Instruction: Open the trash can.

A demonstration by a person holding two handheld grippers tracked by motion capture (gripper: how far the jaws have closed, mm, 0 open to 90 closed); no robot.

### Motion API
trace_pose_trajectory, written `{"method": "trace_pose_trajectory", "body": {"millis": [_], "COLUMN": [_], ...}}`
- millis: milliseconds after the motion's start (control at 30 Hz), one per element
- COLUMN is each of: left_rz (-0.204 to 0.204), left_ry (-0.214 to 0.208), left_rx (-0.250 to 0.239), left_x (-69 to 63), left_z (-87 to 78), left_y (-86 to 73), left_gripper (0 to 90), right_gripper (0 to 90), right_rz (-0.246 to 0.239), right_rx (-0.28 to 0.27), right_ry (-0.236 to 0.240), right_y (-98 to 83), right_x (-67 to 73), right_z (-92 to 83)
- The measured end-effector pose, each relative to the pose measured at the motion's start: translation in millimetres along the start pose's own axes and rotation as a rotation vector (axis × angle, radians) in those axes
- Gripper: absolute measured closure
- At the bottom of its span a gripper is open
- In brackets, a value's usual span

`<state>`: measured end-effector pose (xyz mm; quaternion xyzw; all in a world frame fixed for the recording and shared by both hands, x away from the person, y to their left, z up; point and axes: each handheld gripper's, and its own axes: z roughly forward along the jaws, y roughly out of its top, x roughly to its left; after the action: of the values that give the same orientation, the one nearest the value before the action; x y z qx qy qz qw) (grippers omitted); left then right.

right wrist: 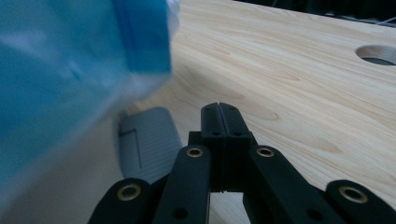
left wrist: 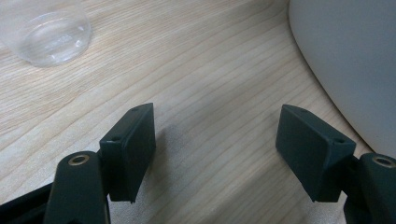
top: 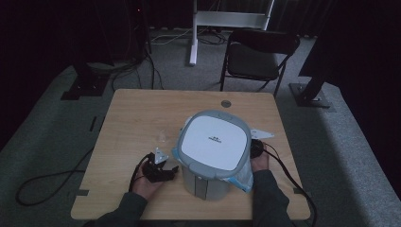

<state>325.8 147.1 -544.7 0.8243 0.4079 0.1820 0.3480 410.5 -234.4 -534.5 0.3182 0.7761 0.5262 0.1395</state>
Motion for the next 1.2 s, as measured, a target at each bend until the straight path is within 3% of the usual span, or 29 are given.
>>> {"method": "trace_pose_trajectory", "body": {"millis": [567,900,1200], "left_rz": [0.000,0.000,0.000], "left_ry": [0.000,-0.001,-0.002], "left_rx": [0.000,0.000,0.000], "left_x": [0.0,0.1,0.2], "left_z": [0.0,0.0,0.1], "left_y": [0.0,0.0,0.0], "left_gripper": [29.2,29.2,29.2], "right_gripper": [90.0,90.0,90.0], "right_rz": [-0.036,-0.032,-0.024], "right_rx": [0.057,0.081,0.073], "right_ry": [0.112,0.150,0.141], "right_y": [0.2,-2.1,-0.4], "right_x": [5.9,3.9,3.1], "right_z": [13.6,16.7,20.6]}}
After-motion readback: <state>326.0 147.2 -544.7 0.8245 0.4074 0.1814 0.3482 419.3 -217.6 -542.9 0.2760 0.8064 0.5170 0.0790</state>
